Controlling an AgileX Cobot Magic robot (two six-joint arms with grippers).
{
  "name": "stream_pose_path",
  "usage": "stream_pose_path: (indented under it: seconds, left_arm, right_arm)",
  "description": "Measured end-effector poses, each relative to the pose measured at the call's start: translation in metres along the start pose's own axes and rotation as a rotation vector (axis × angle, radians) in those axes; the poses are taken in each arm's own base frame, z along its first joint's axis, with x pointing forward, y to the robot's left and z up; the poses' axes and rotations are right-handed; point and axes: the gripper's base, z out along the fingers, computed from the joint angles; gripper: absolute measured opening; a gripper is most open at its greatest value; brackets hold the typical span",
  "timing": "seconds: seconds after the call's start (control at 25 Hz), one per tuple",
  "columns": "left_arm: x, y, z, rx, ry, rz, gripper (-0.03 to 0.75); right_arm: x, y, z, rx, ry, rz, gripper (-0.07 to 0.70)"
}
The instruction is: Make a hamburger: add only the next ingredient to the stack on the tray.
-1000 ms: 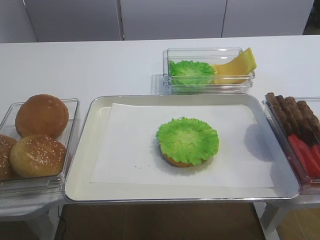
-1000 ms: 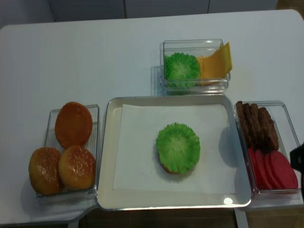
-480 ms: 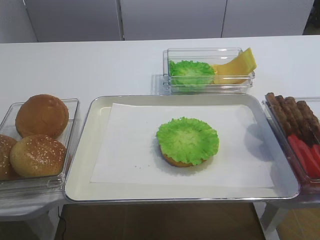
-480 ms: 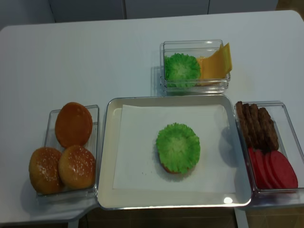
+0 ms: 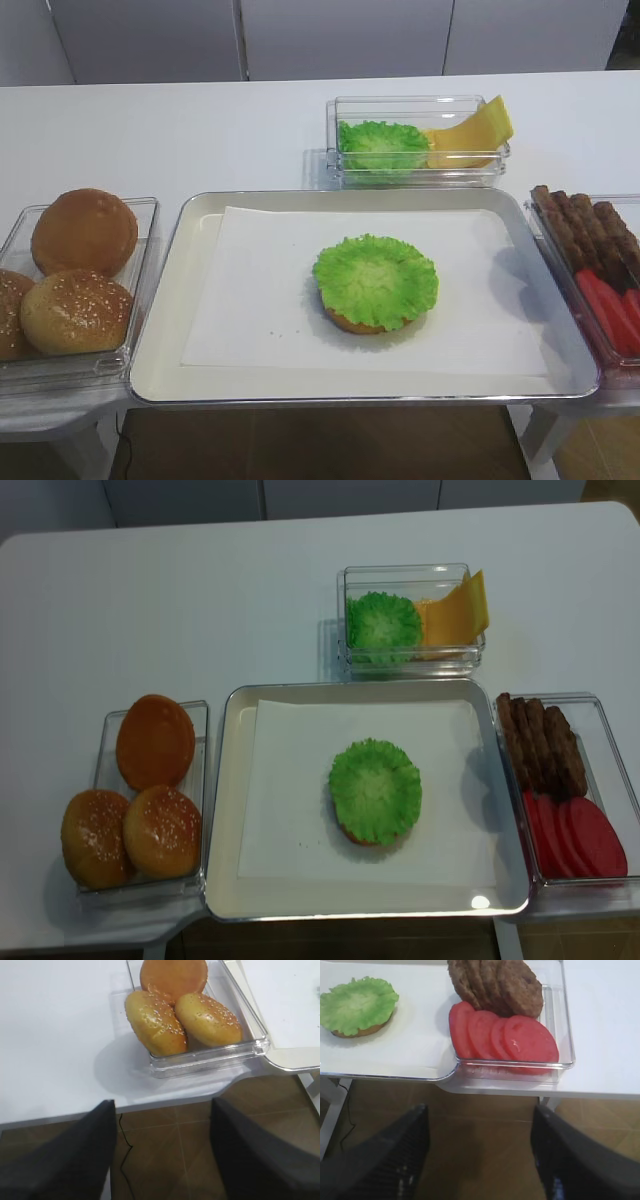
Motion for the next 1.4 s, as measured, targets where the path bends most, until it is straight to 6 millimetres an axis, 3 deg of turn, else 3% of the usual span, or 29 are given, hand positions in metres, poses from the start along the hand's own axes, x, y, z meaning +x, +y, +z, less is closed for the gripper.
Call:
stream_pose_path:
  seconds: [0.28, 0.96, 1.4]
  left_arm:
    - [0.0, 0.0, 0.0, 0.0, 0.0, 0.0, 0.441]
    - [0.0, 0.0, 0.0, 0.0, 0.0, 0.0, 0.441]
    - [0.0, 0.0, 0.0, 0.0, 0.0, 0.0, 0.441]
  right_arm:
    - [0.014, -0.004, 0.002, 0.034, -0.038, -0.021, 0.478]
    - [0.007, -0.007, -0.001, 0.082, -0.139, -0.042, 0.478]
    - [0.014, -0.007, 0.008, 0.061, -0.09, -0.012, 0.451]
